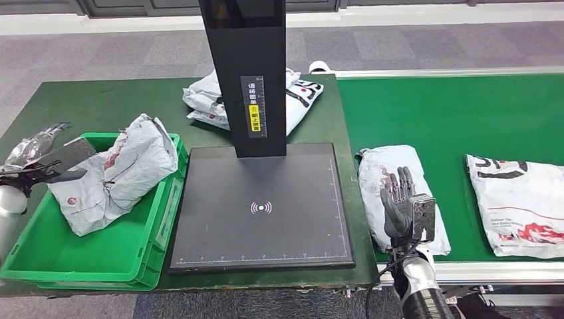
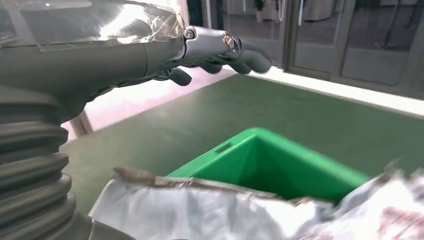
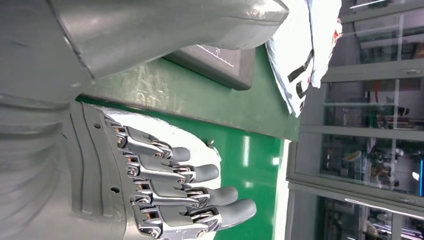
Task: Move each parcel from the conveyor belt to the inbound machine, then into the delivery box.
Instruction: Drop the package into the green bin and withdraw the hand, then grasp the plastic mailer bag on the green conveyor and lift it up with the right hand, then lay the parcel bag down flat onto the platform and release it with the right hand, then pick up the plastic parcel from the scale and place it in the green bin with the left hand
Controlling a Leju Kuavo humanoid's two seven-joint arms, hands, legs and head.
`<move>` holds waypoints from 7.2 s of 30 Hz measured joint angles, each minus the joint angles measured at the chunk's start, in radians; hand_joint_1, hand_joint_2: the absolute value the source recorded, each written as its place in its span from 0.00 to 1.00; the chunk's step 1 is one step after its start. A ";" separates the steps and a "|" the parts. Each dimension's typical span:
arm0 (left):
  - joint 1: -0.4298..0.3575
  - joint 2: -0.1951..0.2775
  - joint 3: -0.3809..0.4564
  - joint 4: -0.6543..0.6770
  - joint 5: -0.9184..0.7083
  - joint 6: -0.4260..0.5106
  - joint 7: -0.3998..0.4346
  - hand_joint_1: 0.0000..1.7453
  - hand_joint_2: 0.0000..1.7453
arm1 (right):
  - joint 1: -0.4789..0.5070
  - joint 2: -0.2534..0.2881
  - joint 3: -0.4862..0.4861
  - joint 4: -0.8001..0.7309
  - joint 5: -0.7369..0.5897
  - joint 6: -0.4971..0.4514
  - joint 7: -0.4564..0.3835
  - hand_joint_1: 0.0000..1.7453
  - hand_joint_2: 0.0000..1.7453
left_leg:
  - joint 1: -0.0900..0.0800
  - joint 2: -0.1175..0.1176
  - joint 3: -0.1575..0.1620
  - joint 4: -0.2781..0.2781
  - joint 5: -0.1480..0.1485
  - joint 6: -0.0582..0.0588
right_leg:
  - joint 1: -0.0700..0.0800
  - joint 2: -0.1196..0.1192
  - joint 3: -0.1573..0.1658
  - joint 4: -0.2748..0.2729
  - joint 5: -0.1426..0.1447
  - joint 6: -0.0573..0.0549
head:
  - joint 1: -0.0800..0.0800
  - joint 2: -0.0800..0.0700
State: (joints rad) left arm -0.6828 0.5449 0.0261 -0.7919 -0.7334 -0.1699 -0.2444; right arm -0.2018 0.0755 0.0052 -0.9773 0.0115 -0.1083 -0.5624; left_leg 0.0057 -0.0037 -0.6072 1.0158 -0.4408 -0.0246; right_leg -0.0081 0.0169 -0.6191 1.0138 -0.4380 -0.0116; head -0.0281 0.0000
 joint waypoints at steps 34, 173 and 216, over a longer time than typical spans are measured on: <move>0.113 -0.564 -0.153 -0.069 0.405 0.122 -0.245 0.00 1.00 | -0.049 0.032 -0.029 -0.043 0.290 -0.191 0.121 0.00 1.00 | -0.009 -0.007 -0.003 0.002 0.000 0.011 | -0.011 -0.007 0.002 -0.002 0.002 0.011 | 0.000 0.000; 0.036 -0.779 -0.316 0.278 0.183 0.659 -0.265 0.00 1.00 | -0.237 0.122 0.511 0.226 0.159 -0.351 -0.135 0.00 1.00 | -0.006 -0.005 -0.002 0.002 -0.001 0.010 | -0.009 -0.005 0.002 -0.001 0.000 0.011 | 0.000 0.000; 0.187 -0.579 -0.292 -0.092 -0.398 0.688 0.170 1.00 1.00 | -0.134 0.060 0.367 0.069 0.135 -0.230 -0.080 0.00 1.00 | -0.003 -0.001 0.004 0.000 -0.001 0.004 | -0.006 -0.001 0.006 0.000 0.000 0.006 | 0.000 0.000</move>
State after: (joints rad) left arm -0.4954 -0.0342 -0.2659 -0.8837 -1.1317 0.5178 -0.0742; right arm -0.3358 0.1358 0.3721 -0.9083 0.1464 -0.3385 -0.6428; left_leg 0.0028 -0.0051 -0.6031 1.0160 -0.4421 -0.0208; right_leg -0.0140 0.0156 -0.6134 1.0137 -0.4375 -0.0055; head -0.0282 -0.0001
